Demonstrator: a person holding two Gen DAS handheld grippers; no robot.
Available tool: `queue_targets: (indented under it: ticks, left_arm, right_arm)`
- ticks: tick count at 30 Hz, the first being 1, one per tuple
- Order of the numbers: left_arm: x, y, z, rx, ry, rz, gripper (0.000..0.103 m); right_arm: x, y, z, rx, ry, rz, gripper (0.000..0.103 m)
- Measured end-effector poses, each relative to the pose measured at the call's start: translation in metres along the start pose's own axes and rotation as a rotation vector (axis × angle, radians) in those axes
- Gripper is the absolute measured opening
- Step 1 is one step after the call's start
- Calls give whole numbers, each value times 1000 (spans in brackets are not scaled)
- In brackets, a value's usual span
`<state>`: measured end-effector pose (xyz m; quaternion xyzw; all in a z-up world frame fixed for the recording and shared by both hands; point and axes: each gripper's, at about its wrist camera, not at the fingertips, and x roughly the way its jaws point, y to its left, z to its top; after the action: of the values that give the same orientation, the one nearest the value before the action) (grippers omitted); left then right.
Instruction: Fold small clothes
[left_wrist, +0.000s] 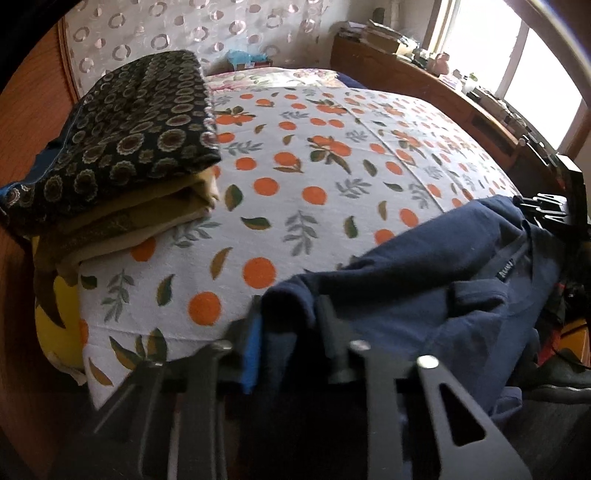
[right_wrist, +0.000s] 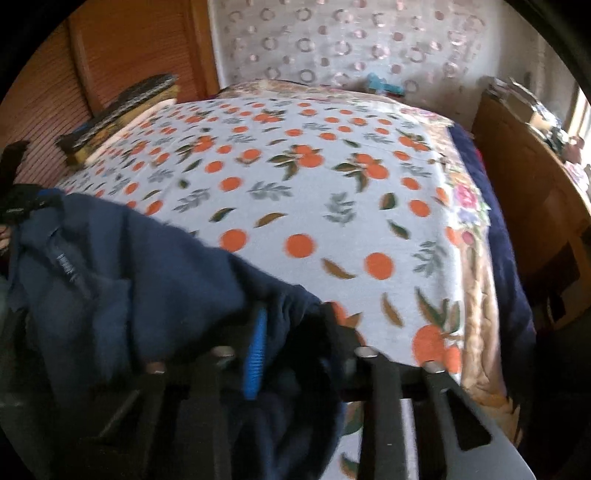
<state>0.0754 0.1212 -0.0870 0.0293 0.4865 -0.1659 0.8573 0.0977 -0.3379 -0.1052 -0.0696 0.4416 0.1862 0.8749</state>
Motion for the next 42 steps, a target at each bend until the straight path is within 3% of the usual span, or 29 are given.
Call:
queue_targets:
  ticks: [2,5,11,15,19,25,32,42]
  left_arm:
    - [-9,-7,-3,1,-33,15,13]
    - [-44,-16,-4,-27,-140,-24,13]
    - [-149,-38,4,-53,-425,-83,12]
    - [-202,-50,16,-28,-559,-99,12]
    - [-264,-59,32,16,-699,-82,12]
    - [-339,-61,58,57,-882,-5,12]
    - [-353,-54,67,78,-936,57,12]
    - [-349,-57,70,87,-936,24,12]
  right_arm:
    - [-6,5,-3,-15,-10,14,13]
    - [-35,11,-6,0,-91,51,11]
    - [-135,26,8,-4,-340,124,10]
    - [-200,34,25,-51,-471,142,10]
    - [-265,39,39,-115,-597,109,10]
    - [-339,47,73,-235,-716,-17,10]
    - [-379,38,78,-236,-784,-98,10]
    - [-370,100,70,-229,-748,-194,10]
